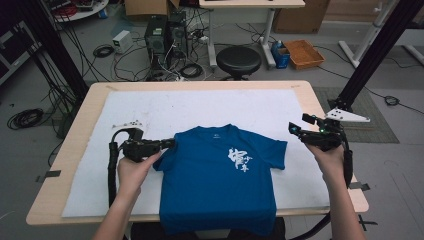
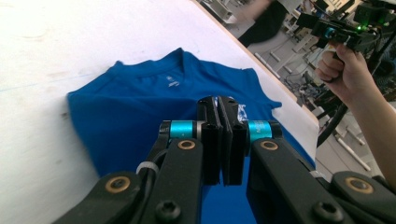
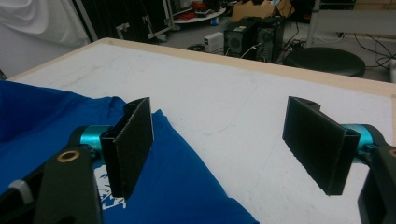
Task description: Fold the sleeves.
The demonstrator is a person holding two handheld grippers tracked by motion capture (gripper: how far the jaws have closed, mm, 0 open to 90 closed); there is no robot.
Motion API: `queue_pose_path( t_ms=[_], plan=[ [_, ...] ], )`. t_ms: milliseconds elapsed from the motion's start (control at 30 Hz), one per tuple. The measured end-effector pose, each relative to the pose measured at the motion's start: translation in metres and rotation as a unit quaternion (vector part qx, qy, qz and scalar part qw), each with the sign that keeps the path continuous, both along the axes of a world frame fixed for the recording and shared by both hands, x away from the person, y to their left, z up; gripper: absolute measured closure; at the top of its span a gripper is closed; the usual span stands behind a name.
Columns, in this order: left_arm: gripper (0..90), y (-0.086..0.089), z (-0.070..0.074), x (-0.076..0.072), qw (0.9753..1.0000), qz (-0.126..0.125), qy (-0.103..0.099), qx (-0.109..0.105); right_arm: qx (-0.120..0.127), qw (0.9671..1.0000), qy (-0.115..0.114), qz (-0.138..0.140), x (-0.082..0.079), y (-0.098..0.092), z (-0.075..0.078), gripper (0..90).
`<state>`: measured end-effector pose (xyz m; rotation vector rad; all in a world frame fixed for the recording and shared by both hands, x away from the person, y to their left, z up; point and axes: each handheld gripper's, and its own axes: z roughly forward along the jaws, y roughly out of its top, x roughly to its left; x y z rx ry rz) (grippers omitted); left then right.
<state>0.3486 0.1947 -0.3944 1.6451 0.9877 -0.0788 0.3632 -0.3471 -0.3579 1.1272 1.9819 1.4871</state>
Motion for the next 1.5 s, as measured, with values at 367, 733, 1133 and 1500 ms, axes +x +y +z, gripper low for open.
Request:
queue_pose_path(
  t_ms=[367, 733, 1133, 1500],
  plan=[
    [87.8, -0.047, -0.021, 0.010, 0.9996, -0.004, 0.026, 0.012, 0.000, 1.0000, 0.000, 0.002, 0.000, 0.000, 0.000, 24.3],
    [65.9, -0.066, -0.035, 0.019, 0.9998, -0.002, 0.014, -0.012, 0.000, 1.0000, 0.003, 0.000, 0.001, 0.001, -0.001, 24.4],
    [60.9, -0.046, -0.034, 0.016, 0.9866, 0.023, -0.054, 0.152, -0.005, 1.0000, 0.004, 0.000, 0.001, 0.004, -0.002, 24.4],
    [62.7, -0.040, -0.052, 0.039, 0.9727, 0.093, -0.057, 0.205, -0.007, 1.0000, 0.006, 0.000, 0.002, 0.005, -0.004, 24.4]
  ],
)
